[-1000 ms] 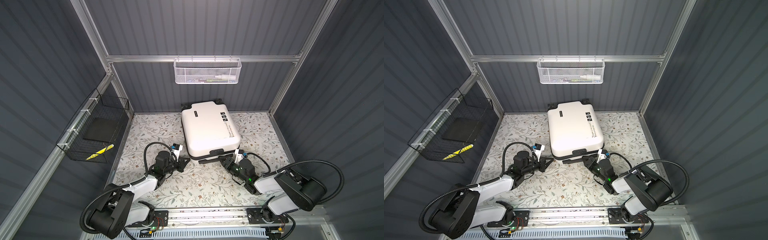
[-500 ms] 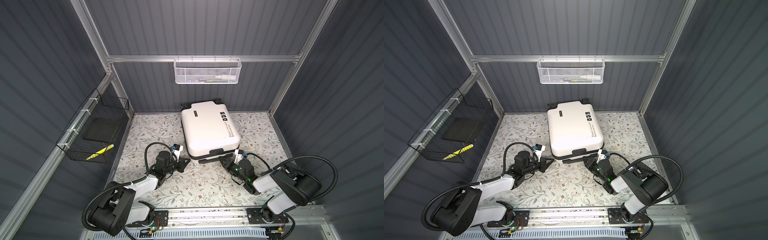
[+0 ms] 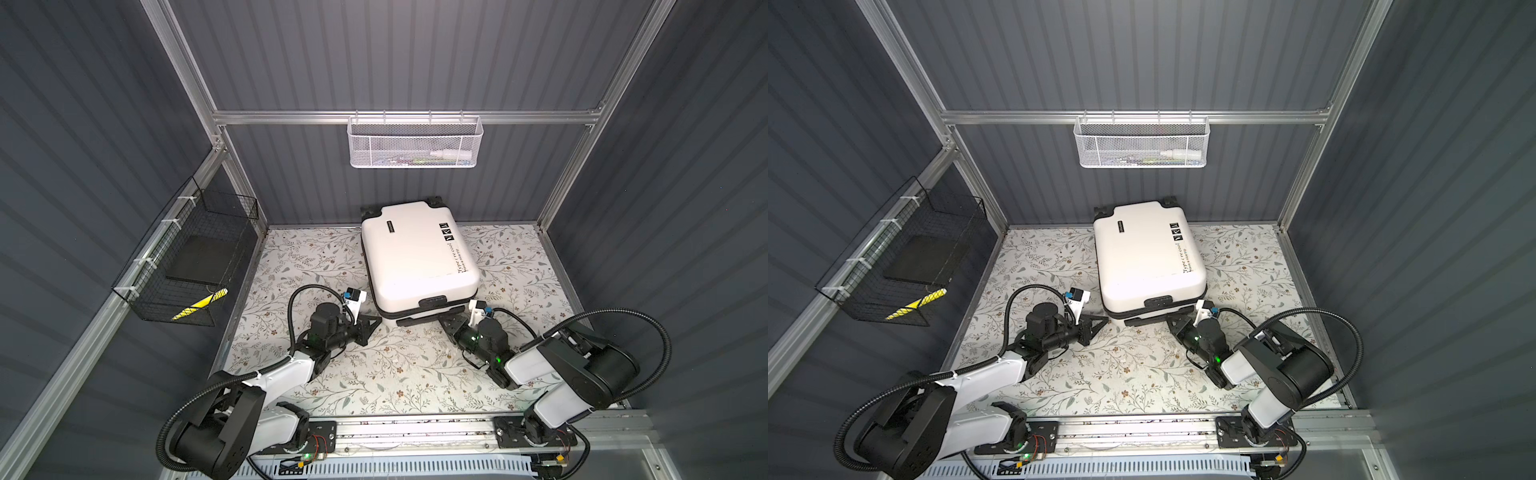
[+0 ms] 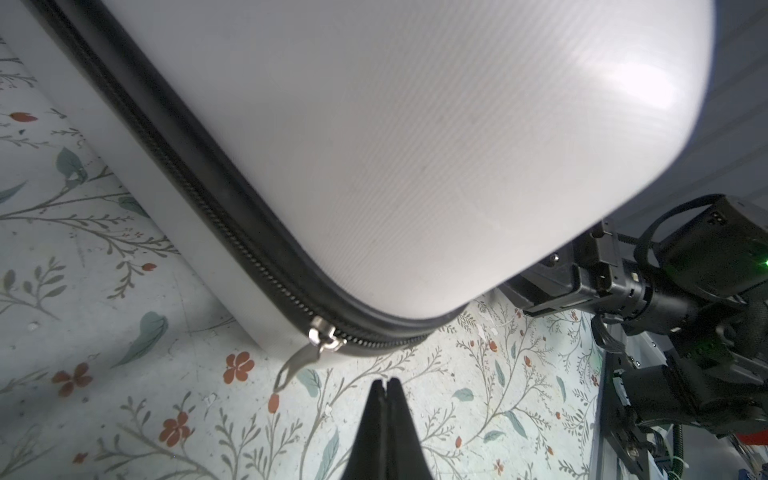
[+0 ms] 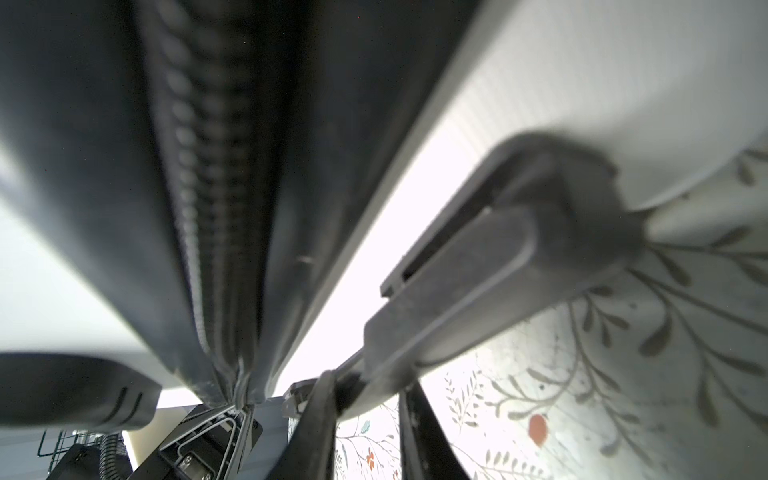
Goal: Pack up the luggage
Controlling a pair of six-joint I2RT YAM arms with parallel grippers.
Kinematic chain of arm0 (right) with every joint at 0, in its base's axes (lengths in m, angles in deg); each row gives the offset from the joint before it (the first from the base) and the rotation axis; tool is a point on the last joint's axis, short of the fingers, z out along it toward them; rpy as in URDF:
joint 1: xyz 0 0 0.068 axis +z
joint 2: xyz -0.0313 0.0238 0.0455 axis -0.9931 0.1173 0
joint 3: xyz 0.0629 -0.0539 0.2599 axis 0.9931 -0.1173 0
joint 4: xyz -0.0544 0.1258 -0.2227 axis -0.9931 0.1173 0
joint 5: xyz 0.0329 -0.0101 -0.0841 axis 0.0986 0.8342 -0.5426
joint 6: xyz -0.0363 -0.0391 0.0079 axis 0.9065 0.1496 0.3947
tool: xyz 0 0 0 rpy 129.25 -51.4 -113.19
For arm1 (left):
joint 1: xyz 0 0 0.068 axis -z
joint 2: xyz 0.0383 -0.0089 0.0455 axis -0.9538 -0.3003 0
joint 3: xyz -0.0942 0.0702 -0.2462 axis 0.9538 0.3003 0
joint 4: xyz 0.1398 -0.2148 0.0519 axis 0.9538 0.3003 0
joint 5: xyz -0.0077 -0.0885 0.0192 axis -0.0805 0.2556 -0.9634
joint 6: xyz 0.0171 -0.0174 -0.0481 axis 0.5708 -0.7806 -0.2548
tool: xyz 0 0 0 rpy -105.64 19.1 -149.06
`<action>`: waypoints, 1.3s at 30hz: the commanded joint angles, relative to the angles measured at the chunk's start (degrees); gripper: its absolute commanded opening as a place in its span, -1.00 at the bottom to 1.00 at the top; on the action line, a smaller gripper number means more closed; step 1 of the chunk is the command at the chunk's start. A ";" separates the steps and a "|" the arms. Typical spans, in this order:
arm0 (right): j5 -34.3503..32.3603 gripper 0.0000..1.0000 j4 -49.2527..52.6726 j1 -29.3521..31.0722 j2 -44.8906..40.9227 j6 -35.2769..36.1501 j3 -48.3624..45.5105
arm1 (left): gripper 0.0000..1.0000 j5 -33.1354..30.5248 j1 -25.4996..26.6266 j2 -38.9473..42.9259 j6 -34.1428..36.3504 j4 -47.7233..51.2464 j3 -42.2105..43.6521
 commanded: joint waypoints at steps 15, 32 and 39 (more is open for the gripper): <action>1.71 -1.00 0.68 0.38 1.11 4.46 0.72 | 0.11 -12.80 0.92 3.55 2.30 -0.29 4.94; 2.30 -1.00 0.53 0.31 1.84 4.45 0.72 | -0.19 -5.43 0.87 -6.77 9.87 -15.39 4.54; 2.51 -1.00 0.65 0.35 1.84 4.45 0.68 | -0.32 -4.71 0.83 -9.60 9.79 -17.21 3.23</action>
